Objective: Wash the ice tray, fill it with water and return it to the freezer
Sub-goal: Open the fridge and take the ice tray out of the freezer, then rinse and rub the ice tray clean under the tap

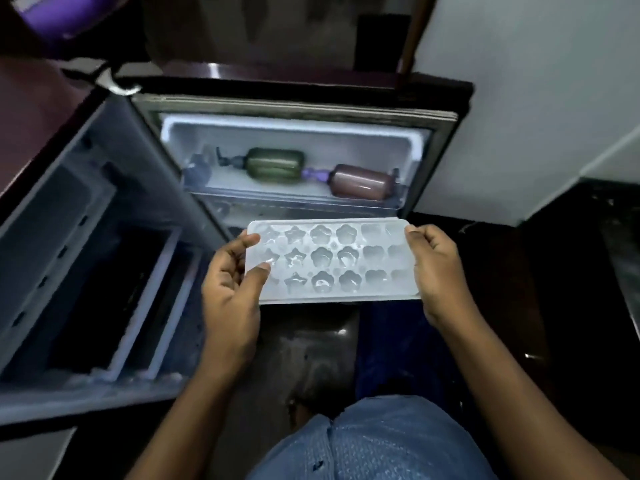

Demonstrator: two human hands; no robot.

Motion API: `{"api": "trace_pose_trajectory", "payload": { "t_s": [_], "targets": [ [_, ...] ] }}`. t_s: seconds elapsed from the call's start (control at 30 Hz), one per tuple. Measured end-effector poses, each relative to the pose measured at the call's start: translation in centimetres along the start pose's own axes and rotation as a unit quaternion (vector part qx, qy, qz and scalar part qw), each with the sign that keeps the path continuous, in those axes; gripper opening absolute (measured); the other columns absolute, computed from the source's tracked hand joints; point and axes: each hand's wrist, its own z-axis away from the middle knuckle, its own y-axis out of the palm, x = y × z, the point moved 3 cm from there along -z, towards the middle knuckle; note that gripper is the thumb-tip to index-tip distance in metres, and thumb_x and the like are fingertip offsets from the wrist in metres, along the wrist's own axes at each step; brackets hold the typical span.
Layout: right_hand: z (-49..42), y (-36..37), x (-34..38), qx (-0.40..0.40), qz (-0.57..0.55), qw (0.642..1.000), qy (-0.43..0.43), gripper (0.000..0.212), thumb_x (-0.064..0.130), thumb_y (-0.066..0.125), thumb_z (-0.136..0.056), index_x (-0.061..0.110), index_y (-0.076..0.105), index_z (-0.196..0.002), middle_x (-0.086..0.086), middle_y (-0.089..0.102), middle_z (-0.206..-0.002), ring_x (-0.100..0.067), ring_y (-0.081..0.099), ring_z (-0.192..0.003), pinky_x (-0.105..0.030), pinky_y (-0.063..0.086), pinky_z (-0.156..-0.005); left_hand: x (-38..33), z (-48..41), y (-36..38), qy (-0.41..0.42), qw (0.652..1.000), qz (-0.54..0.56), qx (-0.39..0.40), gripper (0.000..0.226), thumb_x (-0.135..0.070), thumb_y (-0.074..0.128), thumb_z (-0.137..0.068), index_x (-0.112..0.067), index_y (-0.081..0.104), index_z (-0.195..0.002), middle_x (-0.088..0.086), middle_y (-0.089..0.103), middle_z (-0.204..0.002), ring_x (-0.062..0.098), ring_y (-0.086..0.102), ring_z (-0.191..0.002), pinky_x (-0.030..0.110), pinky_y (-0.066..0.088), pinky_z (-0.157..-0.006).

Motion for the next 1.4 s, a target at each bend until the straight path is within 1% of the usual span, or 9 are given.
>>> {"api": "trace_pose_trajectory", "payload": {
  "t_s": [0.13, 0.37, 0.43, 0.53, 0.67, 0.83, 1.1, 1.23, 1.4],
  "targets": [
    [-0.4, -6.8, -0.6, -0.076, -0.02, 0.997, 0.008, 0.031, 0.029, 0.058, -0.106, 0.023, 0.058, -0.075, 0.002, 0.06, -0.071, -0.017, 0.056, -0.069, -0.036, 0.049, -0.064, -0.3, -0.5, 6.3, 0.004, 0.997, -0.003, 0.083, 0.036, -0.005, 0.064, -0.093, -0.021, 0.066, -0.125, -0.001, 0.067, -0.14, 0.007, 0.057, -0.137, 0.034, 0.043, -0.118],
    [-1.2, -21.1, 0.1, -0.189, -0.028, 0.981, 0.015, 0.028, 0.049, 0.058, -0.091, 0.025, 0.061, -0.076, -0.004, 0.061, -0.077, -0.025, 0.057, -0.075, -0.047, 0.052, -0.07, -0.6, -0.2, 21.5, -0.023, 0.978, 0.046, 0.205, 0.033, -0.005, 0.066, -0.091, -0.022, 0.069, -0.119, -0.001, 0.071, -0.131, 0.024, 0.058, -0.137, 0.026, 0.049, -0.107],
    [-1.3, -25.1, 0.1, -0.218, -0.032, 0.975, 0.015, 0.028, 0.047, 0.058, -0.093, 0.024, 0.06, -0.077, -0.002, 0.062, -0.076, -0.024, 0.058, -0.074, -0.047, 0.054, -0.071, -0.2, 0.1, 26.0, -0.067, 0.97, 0.084, 0.217, 0.034, -0.006, 0.065, -0.086, -0.018, 0.071, -0.117, 0.003, 0.073, -0.124, 0.027, 0.064, -0.125, 0.037, 0.05, -0.103],
    [-1.6, -31.5, -0.4, -0.261, -0.041, 0.964, 0.013, 0.029, 0.042, 0.059, -0.098, 0.023, 0.06, -0.076, 0.004, 0.062, -0.072, -0.019, 0.058, -0.072, -0.048, 0.054, -0.067, 0.1, 1.2, 33.0, -0.115, 0.957, 0.107, 0.243, 0.034, -0.005, 0.062, -0.084, -0.012, 0.07, -0.116, 0.008, 0.074, -0.113, 0.019, 0.07, -0.099, 0.029, 0.057, -0.082],
    [-2.0, -38.9, -1.7, -0.307, -0.052, 0.95, 0.013, 0.036, 0.032, 0.059, -0.103, 0.025, 0.053, -0.068, 0.007, 0.049, -0.066, -0.018, 0.046, -0.07, -0.037, 0.041, -0.068, 0.4, 3.5, 40.9, -0.133, 0.95, 0.086, 0.271, 0.034, 0.004, 0.054, -0.096, 0.0, 0.064, -0.128, 0.02, 0.069, -0.124, 0.026, 0.069, -0.103, 0.032, 0.059, -0.079],
    [-1.6, -47.2, -3.8, -0.341, -0.092, 0.935, 0.034, 0.031, 0.047, 0.06, -0.093, 0.022, 0.059, -0.075, -0.003, 0.056, -0.082, -0.021, 0.053, -0.078, -0.041, 0.047, -0.073, 0.0, 7.5, 50.0, -0.151, 0.936, 0.074, 0.308, 0.028, 0.008, 0.049, -0.1, -0.011, 0.068, -0.107, 0.001, 0.076, -0.1, 0.013, 0.073, -0.081, 0.024, 0.058, -0.059],
    [1.7, -56.9, -7.3, -0.423, -0.089, 0.899, 0.066, 0.026, 0.046, 0.058, -0.093, 0.022, 0.062, -0.081, -0.003, 0.055, -0.078, -0.021, 0.052, -0.076, -0.04, 0.046, -0.071, 2.4, 12.2, 61.3, -0.187, 0.891, 0.033, 0.413, 0.023, 0.0, 0.053, -0.102, -0.013, 0.067, -0.115, 0.005, 0.074, -0.105, 0.017, 0.073, -0.088, 0.03, 0.06, -0.064],
    [3.7, -59.5, -9.1, -0.456, -0.093, 0.879, 0.105, 0.017, 0.039, 0.059, -0.095, 0.029, 0.066, -0.083, -0.002, 0.06, -0.077, -0.023, 0.056, -0.071, -0.031, 0.044, -0.056, 4.2, 13.6, 66.2, -0.193, 0.866, -0.023, 0.461, 0.023, 0.0, 0.054, -0.101, -0.009, 0.067, -0.118, 0.014, 0.07, -0.112, 0.024, 0.069, -0.091, 0.038, 0.057, -0.073],
    [4.7, -61.2, -10.4, -0.502, -0.135, 0.844, 0.134, 0.013, 0.025, 0.062, -0.102, 0.018, 0.069, -0.093, -0.018, 0.073, -0.099, -0.027, 0.066, -0.078, -0.047, 0.051, -0.067, 6.0, 14.9, 73.3, -0.16, 0.833, -0.113, 0.518, 0.018, -0.004, 0.06, -0.098, -0.016, 0.073, -0.103, 0.008, 0.076, -0.103, 0.026, 0.071, -0.091, 0.042, 0.057, -0.077]
  ]
}}
